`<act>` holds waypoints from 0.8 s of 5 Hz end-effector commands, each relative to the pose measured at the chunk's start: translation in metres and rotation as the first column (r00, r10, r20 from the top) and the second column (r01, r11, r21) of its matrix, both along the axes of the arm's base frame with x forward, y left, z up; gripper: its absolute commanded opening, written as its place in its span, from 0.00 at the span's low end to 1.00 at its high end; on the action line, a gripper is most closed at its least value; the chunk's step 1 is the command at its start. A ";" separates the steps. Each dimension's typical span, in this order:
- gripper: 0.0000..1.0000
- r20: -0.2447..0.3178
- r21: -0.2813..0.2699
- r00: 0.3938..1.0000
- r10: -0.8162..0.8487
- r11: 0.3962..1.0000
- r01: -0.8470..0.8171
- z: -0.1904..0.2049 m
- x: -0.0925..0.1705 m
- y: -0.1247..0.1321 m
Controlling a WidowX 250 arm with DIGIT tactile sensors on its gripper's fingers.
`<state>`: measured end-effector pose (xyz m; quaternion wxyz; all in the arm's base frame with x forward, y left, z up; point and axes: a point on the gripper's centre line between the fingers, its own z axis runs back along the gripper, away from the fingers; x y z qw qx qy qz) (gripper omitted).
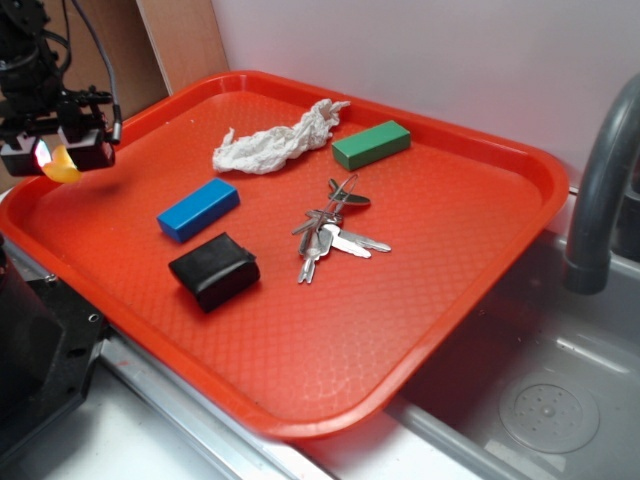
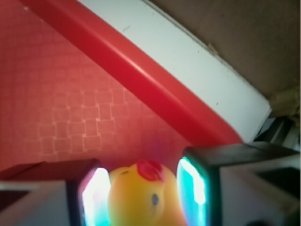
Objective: Grab the yellow duck.
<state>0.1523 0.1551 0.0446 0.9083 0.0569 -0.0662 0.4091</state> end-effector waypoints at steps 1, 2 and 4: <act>0.00 0.100 -0.030 0.991 -0.088 0.995 0.092 0.032 -0.004 0.011; 0.00 0.159 -0.046 0.955 -0.251 0.964 0.261 0.081 -0.006 -0.029; 0.00 0.146 -0.042 0.811 -0.566 0.816 0.577 0.162 -0.013 -0.074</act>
